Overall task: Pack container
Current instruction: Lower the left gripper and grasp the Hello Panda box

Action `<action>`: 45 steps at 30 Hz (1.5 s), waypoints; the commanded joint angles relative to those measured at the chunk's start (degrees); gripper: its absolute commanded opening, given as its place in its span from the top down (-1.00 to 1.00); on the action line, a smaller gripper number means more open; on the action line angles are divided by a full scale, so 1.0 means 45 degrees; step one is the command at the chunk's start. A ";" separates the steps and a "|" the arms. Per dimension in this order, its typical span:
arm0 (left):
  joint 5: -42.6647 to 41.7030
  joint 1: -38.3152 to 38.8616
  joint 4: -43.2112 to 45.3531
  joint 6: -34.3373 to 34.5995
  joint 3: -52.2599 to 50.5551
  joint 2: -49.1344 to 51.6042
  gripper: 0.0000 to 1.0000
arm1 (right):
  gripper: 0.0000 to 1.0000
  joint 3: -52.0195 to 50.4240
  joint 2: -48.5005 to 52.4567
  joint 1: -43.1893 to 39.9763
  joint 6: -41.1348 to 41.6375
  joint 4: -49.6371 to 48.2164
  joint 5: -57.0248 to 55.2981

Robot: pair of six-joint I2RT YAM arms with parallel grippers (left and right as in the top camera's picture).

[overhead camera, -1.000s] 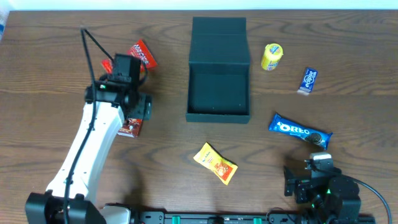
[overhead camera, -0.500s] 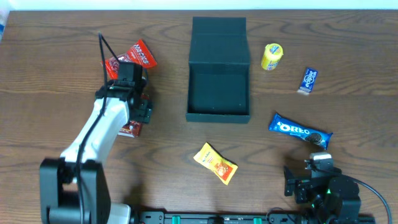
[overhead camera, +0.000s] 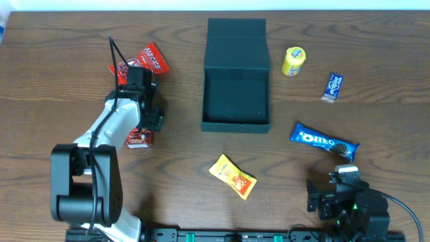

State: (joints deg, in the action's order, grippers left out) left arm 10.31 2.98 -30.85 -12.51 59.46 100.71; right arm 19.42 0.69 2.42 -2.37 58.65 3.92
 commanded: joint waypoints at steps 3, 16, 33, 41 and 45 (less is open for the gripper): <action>-0.1073 -0.0083 0.0189 -0.0180 -0.0015 0.0695 -0.91 | -0.98 -0.0073 -0.0083 -0.0092 -0.0155 0.0053 0.0039; -0.2030 -0.0165 0.0214 0.0316 -0.0015 0.0884 -0.90 | -0.98 -0.0073 -0.0083 -0.0092 -0.0155 0.0053 0.0039; -0.2380 -0.0160 0.0194 0.0787 -0.0015 0.0884 -1.00 | -0.98 -0.0073 -0.0083 -0.0092 -0.0155 0.0053 0.0039; -0.2157 -0.0160 0.0214 0.0792 -0.0015 0.0884 -0.59 | -0.99 -0.0073 -0.0083 -0.0092 -0.0155 0.0058 0.0039; -0.2161 -0.0155 0.0209 0.0792 -0.0015 0.0884 -0.46 | -0.98 -0.0073 -0.0083 -0.0092 -0.0155 0.0058 0.0039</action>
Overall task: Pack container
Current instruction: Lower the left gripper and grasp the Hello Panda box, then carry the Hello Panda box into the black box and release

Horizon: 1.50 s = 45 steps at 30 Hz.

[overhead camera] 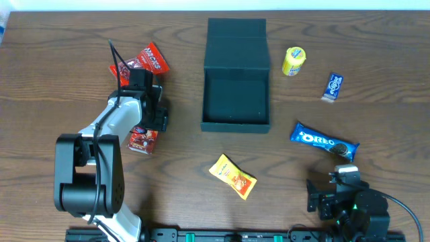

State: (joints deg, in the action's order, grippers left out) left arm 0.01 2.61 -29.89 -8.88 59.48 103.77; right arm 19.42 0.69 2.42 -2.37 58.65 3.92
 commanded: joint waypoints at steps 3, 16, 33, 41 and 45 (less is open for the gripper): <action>0.0126 -0.0063 -0.0015 0.0039 -0.0019 0.0204 -0.46 | -0.98 -0.0073 -0.0083 -0.0092 -0.0155 0.0053 0.0039; 0.0112 0.0214 -0.0010 0.0345 -0.0019 0.0204 -0.18 | -0.99 -0.0073 -0.0083 -0.0092 -0.0155 0.0053 0.0039; 0.0083 0.0797 -0.0024 0.1175 -0.0019 0.0199 0.05 | -0.98 -0.0073 -0.0078 -0.0092 -0.0155 0.0053 0.0039; 0.0087 0.1035 -0.0107 0.1491 -0.0019 -0.0223 0.07 | -0.99 -0.0073 -0.0083 -0.0092 -0.0155 0.0053 0.0039; 0.0087 0.1078 -0.0194 0.1700 -0.0019 -0.0918 0.14 | -0.98 -0.0073 -0.0083 -0.0092 -0.0155 0.0053 0.0039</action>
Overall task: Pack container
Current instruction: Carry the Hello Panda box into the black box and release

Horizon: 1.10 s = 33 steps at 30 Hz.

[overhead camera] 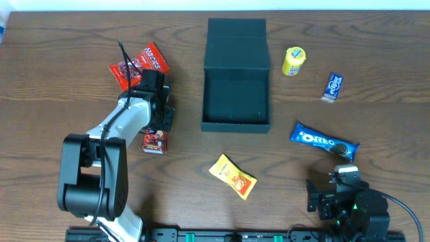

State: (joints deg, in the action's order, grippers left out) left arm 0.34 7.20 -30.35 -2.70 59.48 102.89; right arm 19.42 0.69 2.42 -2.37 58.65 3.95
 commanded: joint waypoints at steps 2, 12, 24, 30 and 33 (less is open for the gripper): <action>0.0015 0.0078 -0.0160 0.0330 -0.0015 -0.1107 0.15 | -0.99 -0.0073 -0.0078 -0.0092 -0.0155 0.0053 0.0034; 0.0019 0.0408 -0.0889 0.0675 0.0053 -0.3065 0.42 | -0.98 -0.0073 -0.0078 -0.0092 -0.0155 0.0053 0.0034; 0.0068 0.2322 -0.3667 0.0869 0.3283 -0.3473 0.52 | -0.99 -0.0073 -0.0078 -0.0092 -0.0155 0.0053 0.0034; 0.0063 0.3245 -0.4061 0.1812 0.5217 -0.3002 0.51 | -0.99 -0.0073 -0.0078 -0.0092 -0.0155 0.0053 0.0034; 0.0063 0.3745 -0.4231 0.2414 0.6227 -0.2249 0.52 | -0.99 -0.0073 -0.0083 -0.0092 -0.0155 0.0053 0.0034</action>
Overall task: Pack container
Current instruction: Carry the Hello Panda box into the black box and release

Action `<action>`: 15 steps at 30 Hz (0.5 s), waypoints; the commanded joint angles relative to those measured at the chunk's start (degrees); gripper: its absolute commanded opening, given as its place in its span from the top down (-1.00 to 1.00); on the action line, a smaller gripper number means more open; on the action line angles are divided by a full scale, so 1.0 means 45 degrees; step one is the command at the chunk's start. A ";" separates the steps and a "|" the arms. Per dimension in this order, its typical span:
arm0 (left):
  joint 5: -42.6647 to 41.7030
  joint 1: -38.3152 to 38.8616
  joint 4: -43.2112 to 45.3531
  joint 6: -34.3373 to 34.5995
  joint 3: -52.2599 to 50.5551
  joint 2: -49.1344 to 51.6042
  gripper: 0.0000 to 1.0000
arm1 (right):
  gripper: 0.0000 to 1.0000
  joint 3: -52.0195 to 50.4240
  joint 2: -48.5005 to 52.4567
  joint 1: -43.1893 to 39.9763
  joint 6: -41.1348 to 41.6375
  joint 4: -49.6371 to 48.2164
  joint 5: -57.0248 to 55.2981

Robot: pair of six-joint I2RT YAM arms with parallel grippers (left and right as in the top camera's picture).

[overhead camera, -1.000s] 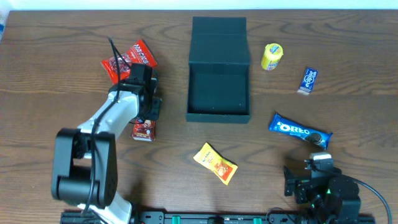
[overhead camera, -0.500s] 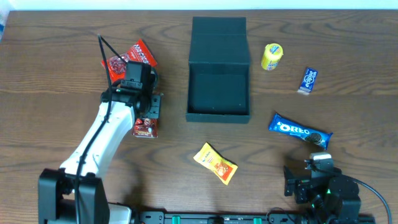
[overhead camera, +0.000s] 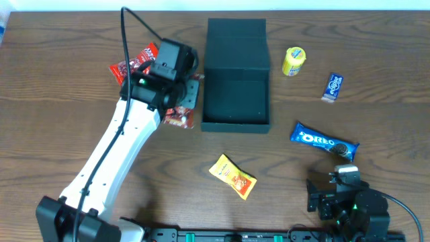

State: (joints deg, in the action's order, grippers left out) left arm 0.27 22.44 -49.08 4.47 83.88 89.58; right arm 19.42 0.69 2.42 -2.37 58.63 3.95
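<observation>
The open black box (overhead camera: 235, 101) stands at the table's middle, its lid (overhead camera: 236, 42) folded back behind it. My left gripper (overhead camera: 183, 109) hovers just off the box's left wall, shut on a small red snack packet (overhead camera: 179, 121) that hangs beneath it. A larger red packet (overhead camera: 133, 64) lies behind the left arm. My right gripper (overhead camera: 332, 193) rests folded at the front right; its jaws are too dark to read.
Loose snacks lie around the box: a yellow-orange packet (overhead camera: 232, 176) in front, an Oreo pack (overhead camera: 324, 141) at the right, a yellow tub (overhead camera: 293, 60) and a small blue packet (overhead camera: 332, 86) at the back right.
My left gripper has moved right and toward the back with the small red packet, from left of the box's front corner to right beside its left wall. The right arm stayed put.
My left gripper was over the small red packet well left of the box. At each later moment the packet sat a little farther right with the gripper on it. Now gripper and packet are at the box's left wall.
</observation>
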 commanded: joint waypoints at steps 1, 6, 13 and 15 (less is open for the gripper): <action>0.0078 0.0544 -0.0151 0.1069 0.1214 0.1083 0.52 | -0.99 -0.0073 -0.0083 -0.0092 -0.0155 0.0058 0.0034; 0.0078 0.1307 -0.0476 0.2001 0.3109 0.3075 0.52 | -0.99 -0.0073 -0.0083 -0.0092 -0.0155 0.0058 0.0034; 0.0078 0.1710 -0.0296 0.3152 0.4401 0.5226 0.56 | -0.99 -0.0073 -0.0083 -0.0092 -0.0155 0.0058 0.0039; 0.0083 0.1710 -0.0219 0.3356 0.4401 0.5571 0.58 | -0.98 -0.0073 -0.0078 -0.0092 -0.0155 0.0058 0.0034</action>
State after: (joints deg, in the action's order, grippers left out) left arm 0.19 30.28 -50.24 16.16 102.06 112.97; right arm 19.42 0.69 2.42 -2.37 58.65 3.92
